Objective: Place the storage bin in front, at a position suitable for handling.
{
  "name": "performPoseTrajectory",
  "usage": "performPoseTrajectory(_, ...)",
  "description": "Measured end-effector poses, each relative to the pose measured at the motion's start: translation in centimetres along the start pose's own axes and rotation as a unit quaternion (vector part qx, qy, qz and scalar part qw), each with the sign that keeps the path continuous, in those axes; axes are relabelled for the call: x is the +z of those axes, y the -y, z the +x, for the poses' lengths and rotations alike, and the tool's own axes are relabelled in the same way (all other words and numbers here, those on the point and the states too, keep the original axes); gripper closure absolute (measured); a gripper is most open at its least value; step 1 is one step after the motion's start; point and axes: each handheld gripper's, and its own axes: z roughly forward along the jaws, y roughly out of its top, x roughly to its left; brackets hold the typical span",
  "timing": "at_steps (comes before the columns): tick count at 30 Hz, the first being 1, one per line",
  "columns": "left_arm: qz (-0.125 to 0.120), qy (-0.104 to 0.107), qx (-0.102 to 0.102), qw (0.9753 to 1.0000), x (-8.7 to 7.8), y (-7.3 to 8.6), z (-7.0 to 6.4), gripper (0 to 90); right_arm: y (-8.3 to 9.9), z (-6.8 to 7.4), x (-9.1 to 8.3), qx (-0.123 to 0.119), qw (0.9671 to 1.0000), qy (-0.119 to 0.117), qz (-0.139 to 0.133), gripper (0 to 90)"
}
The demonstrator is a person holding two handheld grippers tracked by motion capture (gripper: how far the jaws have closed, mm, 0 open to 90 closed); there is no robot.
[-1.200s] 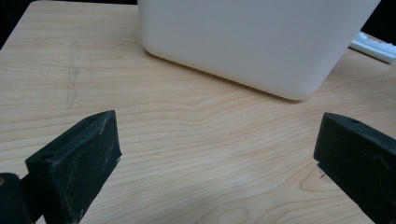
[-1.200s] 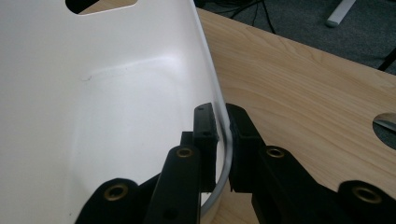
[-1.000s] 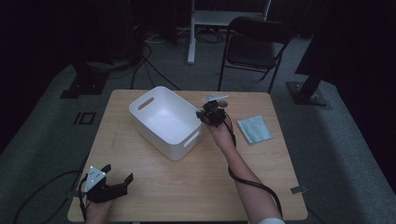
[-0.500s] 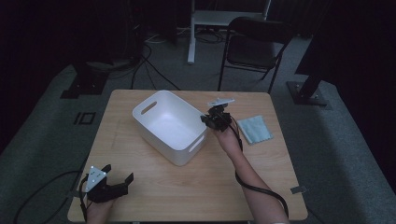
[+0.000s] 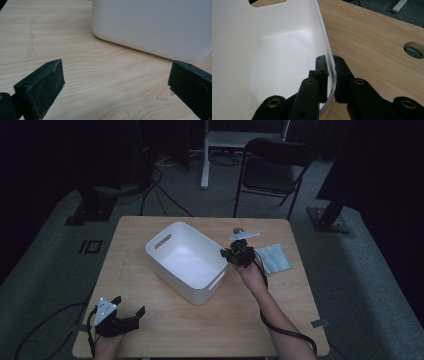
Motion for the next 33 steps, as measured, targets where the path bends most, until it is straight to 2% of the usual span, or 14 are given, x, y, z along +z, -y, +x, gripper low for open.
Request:
performPoseTrajectory(12, 0.004, 0.011, 0.012, 0.9999, 0.2, 0.0, -0.3, 1.1, 1.4, -0.1, -1.8, -0.011, 0.9999, -0.007, 0.002, 83.5)
performPoseTrajectory(21, 0.005, 0.011, 0.012, 0.9999, 0.3, 0.0, -0.4, 1.1, 2.3, -0.2, -2.9, -0.015, 0.9998, -0.012, 0.003, 83.4)
performPoseTrajectory(33, 0.010, 0.021, 0.014, 0.9996, 0.4, 0.0, -0.7, 1.0, 3.3, -0.4, -4.1, -0.019, 0.9996, -0.018, 0.006, 83.3)
